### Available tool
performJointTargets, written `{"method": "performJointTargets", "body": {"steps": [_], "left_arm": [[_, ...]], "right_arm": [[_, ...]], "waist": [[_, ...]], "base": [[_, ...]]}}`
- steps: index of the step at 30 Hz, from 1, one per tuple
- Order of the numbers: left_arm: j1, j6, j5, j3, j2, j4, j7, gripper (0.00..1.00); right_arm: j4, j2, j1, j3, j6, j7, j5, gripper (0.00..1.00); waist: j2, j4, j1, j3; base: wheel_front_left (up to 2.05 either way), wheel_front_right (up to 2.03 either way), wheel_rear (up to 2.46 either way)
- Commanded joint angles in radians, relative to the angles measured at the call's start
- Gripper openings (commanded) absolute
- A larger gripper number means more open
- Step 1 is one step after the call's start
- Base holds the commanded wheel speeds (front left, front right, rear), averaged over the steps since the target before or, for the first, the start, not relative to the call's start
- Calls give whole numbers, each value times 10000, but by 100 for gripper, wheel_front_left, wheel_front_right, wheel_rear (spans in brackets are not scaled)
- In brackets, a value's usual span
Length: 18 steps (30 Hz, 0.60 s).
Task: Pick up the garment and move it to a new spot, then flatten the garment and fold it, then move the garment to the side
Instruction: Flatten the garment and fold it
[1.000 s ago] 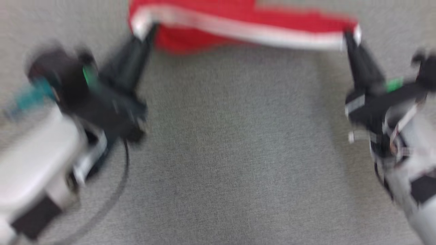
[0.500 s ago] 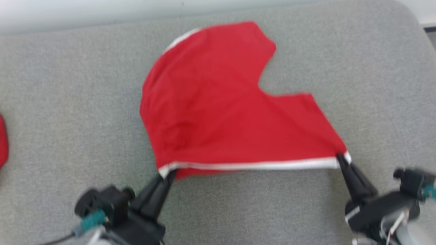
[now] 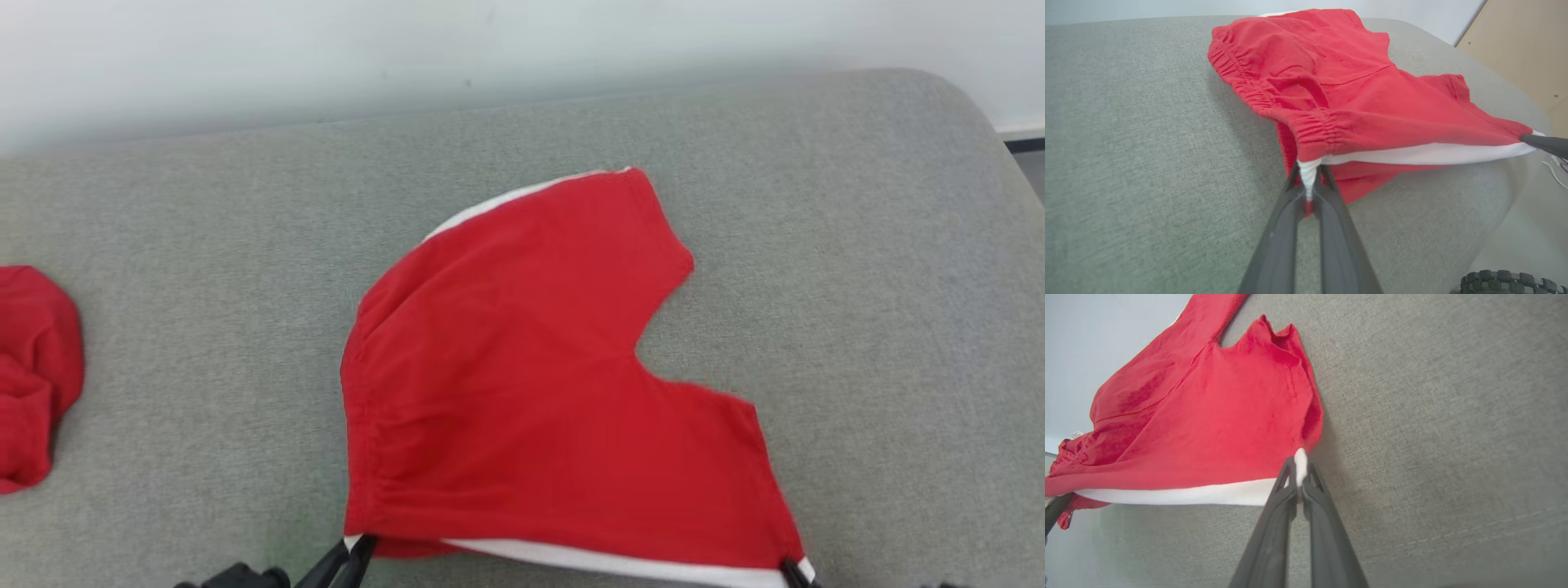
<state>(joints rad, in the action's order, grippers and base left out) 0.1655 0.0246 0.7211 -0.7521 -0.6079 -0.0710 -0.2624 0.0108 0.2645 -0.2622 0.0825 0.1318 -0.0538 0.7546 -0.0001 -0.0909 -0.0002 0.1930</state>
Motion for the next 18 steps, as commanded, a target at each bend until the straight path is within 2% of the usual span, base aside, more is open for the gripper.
{"method": "performJointTargets", "body": {"steps": [1,4,7,14,18], "left_arm": [[-227,-32,-192,86,-32,-50,-36,0],[-485,-141,-362,140,150,-84,-34,0],[-522,-301,-595,135,373,-129,-36,0],[-288,-510,-1445,694,1019,361,-36,0],[-48,-779,-1893,833,1337,714,-36,0]], "right_arm": [[-166,-190,-248,-117,-23,-84,-118,0],[-468,-561,-591,-428,-23,-284,-222,0],[-746,-662,-486,-872,-23,-396,-334,0],[-1364,-310,581,-1690,-23,-854,-532,0],[-1510,26,1491,-1974,-23,-1189,-625,0]], "waist": [[1,118,2,-82],[1,171,2,-77],[1,211,2,-70],[1,472,2,-139],[1,760,2,-107]], "base": [[0,0,0],[0,0,0],[0,0,0],[0,0,0],[0,0,0]]}}
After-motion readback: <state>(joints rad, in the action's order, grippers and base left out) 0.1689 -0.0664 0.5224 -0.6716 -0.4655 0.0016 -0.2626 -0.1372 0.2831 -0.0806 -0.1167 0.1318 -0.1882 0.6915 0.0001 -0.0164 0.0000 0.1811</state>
